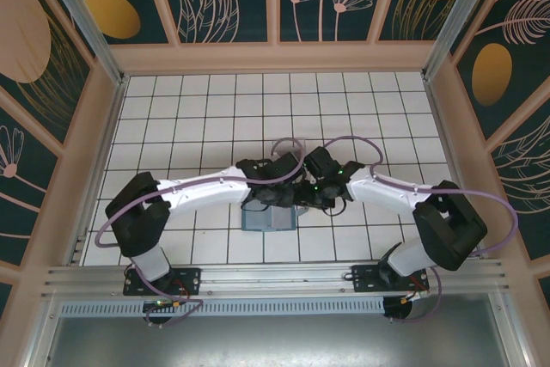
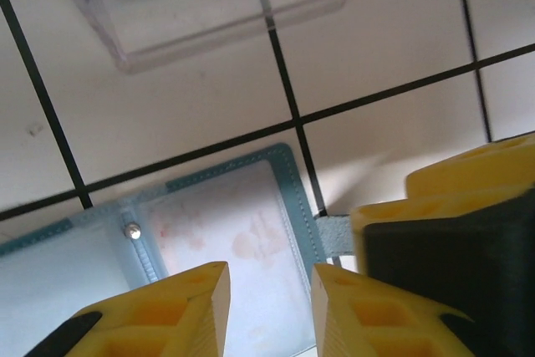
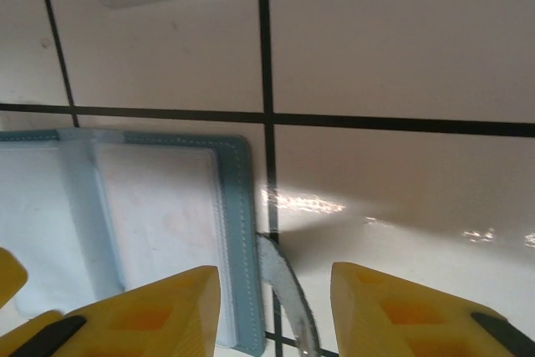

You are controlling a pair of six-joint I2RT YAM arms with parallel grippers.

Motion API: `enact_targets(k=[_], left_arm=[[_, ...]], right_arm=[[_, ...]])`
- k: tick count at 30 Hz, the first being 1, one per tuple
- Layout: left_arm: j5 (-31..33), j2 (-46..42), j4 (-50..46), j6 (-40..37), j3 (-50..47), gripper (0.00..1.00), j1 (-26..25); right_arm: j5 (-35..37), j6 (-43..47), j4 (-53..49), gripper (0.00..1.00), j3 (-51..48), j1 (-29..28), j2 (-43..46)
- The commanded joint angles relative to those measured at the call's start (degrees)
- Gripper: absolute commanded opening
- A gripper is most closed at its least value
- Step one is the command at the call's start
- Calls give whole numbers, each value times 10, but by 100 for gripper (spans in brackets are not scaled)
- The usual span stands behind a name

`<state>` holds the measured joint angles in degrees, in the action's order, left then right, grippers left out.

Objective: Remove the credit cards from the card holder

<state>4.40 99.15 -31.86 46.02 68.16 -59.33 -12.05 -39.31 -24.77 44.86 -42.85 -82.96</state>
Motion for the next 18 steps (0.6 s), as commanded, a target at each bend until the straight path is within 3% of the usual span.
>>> enact_targets(k=[1,18], left_arm=[[27,26,-35,44,16,34,-15],[30,90,-62,78,41,38,-31]], right_arm=[[3,9,14,40,-11,4,21],[-3,17,22,40,-82,100,119]])
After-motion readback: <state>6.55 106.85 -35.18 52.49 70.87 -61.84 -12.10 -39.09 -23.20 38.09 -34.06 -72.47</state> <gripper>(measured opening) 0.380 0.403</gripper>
